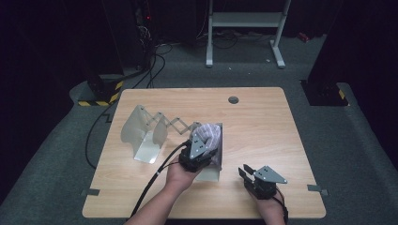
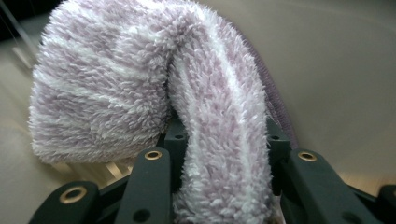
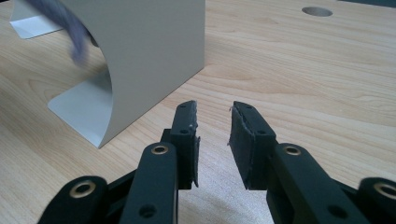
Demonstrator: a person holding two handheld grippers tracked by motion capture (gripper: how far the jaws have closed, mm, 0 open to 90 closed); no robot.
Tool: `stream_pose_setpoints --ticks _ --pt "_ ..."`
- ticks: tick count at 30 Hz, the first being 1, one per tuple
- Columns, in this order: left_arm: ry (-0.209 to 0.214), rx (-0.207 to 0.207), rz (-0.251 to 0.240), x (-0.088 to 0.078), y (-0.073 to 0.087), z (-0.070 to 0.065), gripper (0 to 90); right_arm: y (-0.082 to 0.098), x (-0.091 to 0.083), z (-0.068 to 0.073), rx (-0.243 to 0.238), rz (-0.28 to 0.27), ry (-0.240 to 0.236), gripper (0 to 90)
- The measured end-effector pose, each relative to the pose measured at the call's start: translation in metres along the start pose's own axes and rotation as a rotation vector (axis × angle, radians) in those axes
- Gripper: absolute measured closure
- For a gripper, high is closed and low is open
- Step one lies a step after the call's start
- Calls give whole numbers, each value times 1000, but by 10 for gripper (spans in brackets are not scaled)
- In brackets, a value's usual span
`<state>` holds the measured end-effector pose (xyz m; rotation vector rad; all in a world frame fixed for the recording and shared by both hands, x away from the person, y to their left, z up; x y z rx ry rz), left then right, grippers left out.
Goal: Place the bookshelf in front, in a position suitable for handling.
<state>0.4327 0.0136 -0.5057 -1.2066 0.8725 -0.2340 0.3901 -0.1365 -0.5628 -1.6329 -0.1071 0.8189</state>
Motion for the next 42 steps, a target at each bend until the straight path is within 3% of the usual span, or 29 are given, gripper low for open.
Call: stream_pose_setpoints --ticks 4,7,16,22,30,35,39,42 --pt "17 -18 93 19 38 -4 644 1 1 0 -1 1 -2 713" --pt "31 -31 131 25 58 -9 643 2 2 0 -3 6 -4 712" --pt "80 -51 104 5 74 -32 640 2 2 2 -3 10 -5 712" --pt "116 -66 51 -12 59 -42 639 3 3 3 -5 13 -6 711" --pt "106 -44 -92 -42 -5 -40 638 4 3 2 -3 14 -5 711" --pt "97 -23 -152 -56 -34 -41 636 3 3 1 0 11 -4 711" --pt "77 -7 -139 -52 -28 -42 634 4 3 0 -1 12 -2 711" --pt "77 -27 -99 -41 -8 -42 635 4 3 -1 -1 12 0 711"
Point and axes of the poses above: each handheld gripper's, and its own axes: x roughly forward along the jaws, y roughly out of its underside, z roughly to its left, the point moved 10 cm from there along x, roughly forward along the jaws, and after that the axes turned 1 degree about -z, right-handed, at the moved point
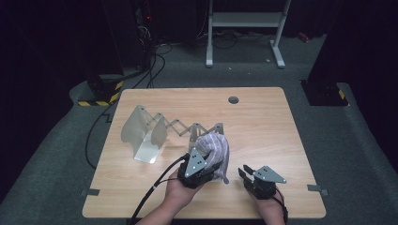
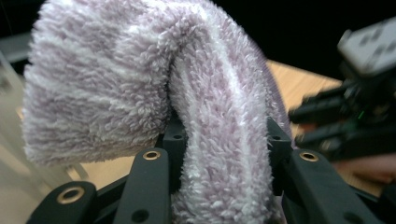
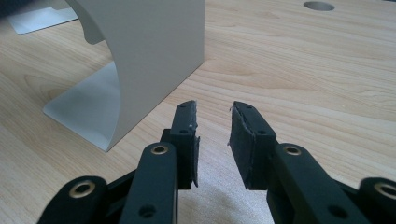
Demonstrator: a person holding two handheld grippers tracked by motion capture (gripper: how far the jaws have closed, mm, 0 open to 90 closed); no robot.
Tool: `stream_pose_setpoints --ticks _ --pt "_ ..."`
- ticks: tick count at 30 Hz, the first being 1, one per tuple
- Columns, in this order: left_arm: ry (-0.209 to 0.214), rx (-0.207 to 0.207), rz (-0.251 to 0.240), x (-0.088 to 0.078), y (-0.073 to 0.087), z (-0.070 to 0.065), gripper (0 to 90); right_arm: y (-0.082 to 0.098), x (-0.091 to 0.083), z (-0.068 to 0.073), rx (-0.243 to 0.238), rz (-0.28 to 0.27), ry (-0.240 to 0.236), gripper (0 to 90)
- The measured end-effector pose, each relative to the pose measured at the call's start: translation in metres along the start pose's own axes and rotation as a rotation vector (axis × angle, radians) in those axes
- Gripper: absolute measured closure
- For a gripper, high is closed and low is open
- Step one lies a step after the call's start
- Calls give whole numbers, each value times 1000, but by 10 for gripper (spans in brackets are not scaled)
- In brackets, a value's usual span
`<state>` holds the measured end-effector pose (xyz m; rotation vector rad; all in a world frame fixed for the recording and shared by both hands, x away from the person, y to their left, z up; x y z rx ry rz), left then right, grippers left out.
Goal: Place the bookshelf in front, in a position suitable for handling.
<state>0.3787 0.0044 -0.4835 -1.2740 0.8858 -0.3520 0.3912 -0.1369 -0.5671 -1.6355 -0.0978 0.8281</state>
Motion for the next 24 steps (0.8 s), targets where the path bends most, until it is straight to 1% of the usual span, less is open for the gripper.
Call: stream_pose_setpoints --ticks 2,4,5,6,7,9,10,11,15,17,19,21,23,24 --pt "5 -13 37 7 16 0 636 0 0 0 3 2 0 711" --pt "13 -14 100 18 39 -1 637 1 0 0 1 3 0 711" --pt "14 -12 119 21 47 -2 637 1 1 0 1 3 0 711" --pt "16 -11 157 27 60 -2 638 0 1 0 0 3 -1 711" --pt "20 -14 183 32 69 -1 638 0 1 1 -1 4 -1 711" --pt "14 -12 221 38 83 0 639 0 1 1 -1 4 0 711" --pt "11 -14 228 39 88 1 639 0 1 1 -1 3 0 711" --pt "11 -23 223 39 90 2 639 1 1 1 -1 3 0 711" --pt "12 -26 219 38 88 3 640 0 1 0 0 3 0 711" --pt "12 -36 205 37 84 4 640 0 1 1 -1 4 -1 711" --pt "14 -50 186 34 77 5 640 1 1 1 -3 4 0 711" --pt "14 -55 157 29 65 7 640 1 0 0 2 3 0 711" --pt "14 -64 119 23 49 9 640 1 0 0 1 3 0 711" --pt "14 -75 82 18 36 11 640 1 1 0 1 3 0 711"
Point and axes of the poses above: each handheld gripper's, and its own axes: x roughly forward along the jaws, y roughly out of its underside, z roughly to its left, the point moved 10 cm from there along x, roughly forward along the jaws, and after that the axes turned 1 degree about -z, right-handed, at the moved point
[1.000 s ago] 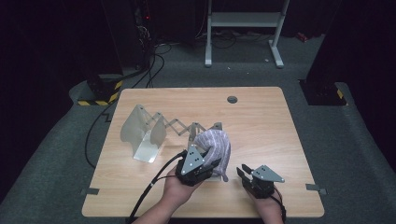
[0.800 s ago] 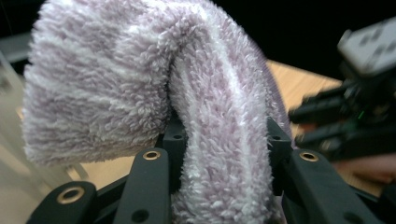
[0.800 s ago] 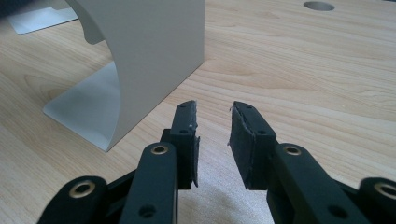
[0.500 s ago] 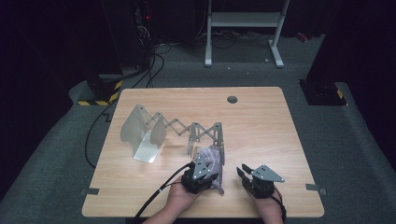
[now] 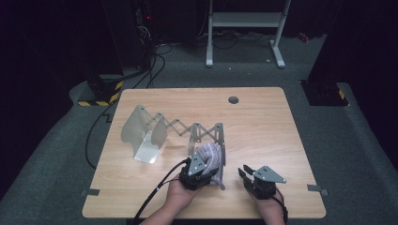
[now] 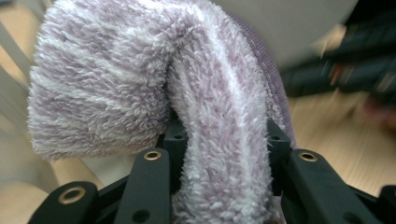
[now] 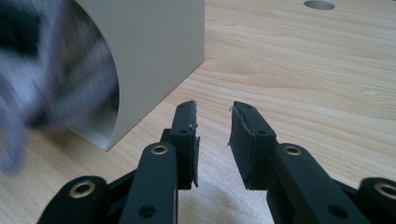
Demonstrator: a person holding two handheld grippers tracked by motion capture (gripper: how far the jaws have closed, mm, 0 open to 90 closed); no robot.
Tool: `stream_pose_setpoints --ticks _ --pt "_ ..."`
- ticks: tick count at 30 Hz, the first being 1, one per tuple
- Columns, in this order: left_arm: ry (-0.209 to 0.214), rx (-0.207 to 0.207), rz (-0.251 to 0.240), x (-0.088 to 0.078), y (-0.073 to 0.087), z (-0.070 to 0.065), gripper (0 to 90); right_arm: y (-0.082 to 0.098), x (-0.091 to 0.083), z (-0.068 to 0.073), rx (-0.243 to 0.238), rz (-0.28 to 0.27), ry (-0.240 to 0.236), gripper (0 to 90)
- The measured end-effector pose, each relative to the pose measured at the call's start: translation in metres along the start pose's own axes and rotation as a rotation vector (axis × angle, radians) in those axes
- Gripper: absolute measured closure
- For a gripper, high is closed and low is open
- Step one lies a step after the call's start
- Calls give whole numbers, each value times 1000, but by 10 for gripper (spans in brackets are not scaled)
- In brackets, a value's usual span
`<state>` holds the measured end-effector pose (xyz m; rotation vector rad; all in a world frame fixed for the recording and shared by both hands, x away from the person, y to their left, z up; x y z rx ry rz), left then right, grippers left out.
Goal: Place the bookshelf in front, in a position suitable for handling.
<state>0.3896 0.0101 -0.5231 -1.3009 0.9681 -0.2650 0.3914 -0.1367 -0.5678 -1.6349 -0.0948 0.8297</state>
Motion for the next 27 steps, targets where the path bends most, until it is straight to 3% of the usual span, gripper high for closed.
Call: stream_pose_setpoints --ticks 7,11,15,18,27 --pt "-2 25 -134 -28 -60 -4 640 0 0 1 -2 -1 -2 711" --pt "-3 37 -150 -30 -71 -5 639 0 0 1 -3 -2 -1 711" --pt "-7 23 -138 -26 -62 0 640 0 0 0 -2 -2 0 711" --pt "11 10 -101 -19 -45 -1 643 0 0 -1 -2 0 -1 711" --pt "19 -13 63 16 19 0 644 0 1 1 -5 2 -1 711"
Point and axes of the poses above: each handheld gripper's, and its own axes: x roughly forward along the jaws, y roughly out of its underside, z roughly to its left, the point moved 10 cm from there along x, roughly forward along the jaws, and after that the axes turned 1 degree about -z, right-handed, at the moved point
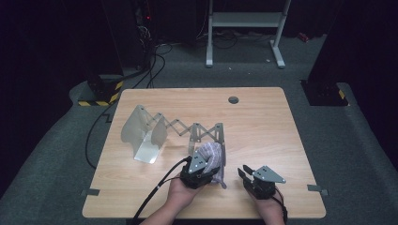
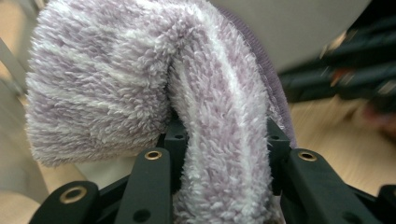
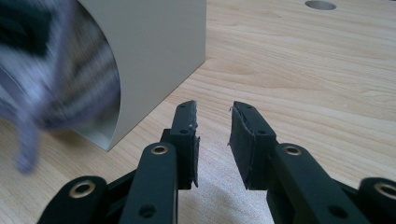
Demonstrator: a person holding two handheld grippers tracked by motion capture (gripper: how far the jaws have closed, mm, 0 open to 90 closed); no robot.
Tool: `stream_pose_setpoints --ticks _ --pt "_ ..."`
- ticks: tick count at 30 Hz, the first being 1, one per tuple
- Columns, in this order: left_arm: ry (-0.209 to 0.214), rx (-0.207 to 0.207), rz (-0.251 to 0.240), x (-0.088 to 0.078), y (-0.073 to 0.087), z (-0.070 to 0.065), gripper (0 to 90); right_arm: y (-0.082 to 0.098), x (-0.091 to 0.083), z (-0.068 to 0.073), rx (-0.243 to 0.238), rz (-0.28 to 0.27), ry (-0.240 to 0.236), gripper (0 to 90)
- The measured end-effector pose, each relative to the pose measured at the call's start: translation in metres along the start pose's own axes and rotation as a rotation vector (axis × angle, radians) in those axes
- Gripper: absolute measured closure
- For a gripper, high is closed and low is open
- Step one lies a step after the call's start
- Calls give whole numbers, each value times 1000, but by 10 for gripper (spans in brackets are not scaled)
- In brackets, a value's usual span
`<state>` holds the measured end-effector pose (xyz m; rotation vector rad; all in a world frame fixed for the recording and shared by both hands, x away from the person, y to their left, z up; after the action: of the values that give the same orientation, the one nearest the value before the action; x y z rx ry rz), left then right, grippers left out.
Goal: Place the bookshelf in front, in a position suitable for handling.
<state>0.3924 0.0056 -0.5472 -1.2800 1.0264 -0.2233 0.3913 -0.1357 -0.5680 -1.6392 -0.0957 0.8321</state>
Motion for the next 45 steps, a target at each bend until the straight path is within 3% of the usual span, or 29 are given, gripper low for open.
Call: stream_pose_setpoints --ticks 3,7,16,24,30,35,39,42,45 --pt "4 -18 33 9 12 3 644 0 0 0 0 0 -1 711" --pt "-9 3 73 17 25 6 643 0 0 0 3 -1 -1 711" --pt "-10 9 62 14 25 8 638 0 0 0 0 1 -2 710" --pt "-18 38 54 -7 25 16 633 0 0 0 4 0 -3 708" --pt "-52 49 60 -27 34 32 625 0 0 0 9 -2 -1 701" --pt "-65 29 82 -44 51 45 616 -1 -1 0 8 -5 -1 697" --pt "-64 -12 77 -54 61 53 607 -4 -3 3 3 -15 -7 680" --pt "-45 -46 81 -57 66 55 578 -10 -6 11 -27 -29 -28 642" --pt "-23 -48 64 -62 66 53 532 -12 -4 24 -65 -27 -74 575"
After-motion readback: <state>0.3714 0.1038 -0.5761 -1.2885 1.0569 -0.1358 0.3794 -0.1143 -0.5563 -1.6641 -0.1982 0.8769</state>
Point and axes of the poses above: each handheld gripper's, and its own axes: x roughly forward along the jaws, y roughly out of its underside, z roughly to its left, the point moved 10 cm from there along x, roughly forward along the jaws, and after that the axes turned 1 degree about -z, right-handed, at the moved point
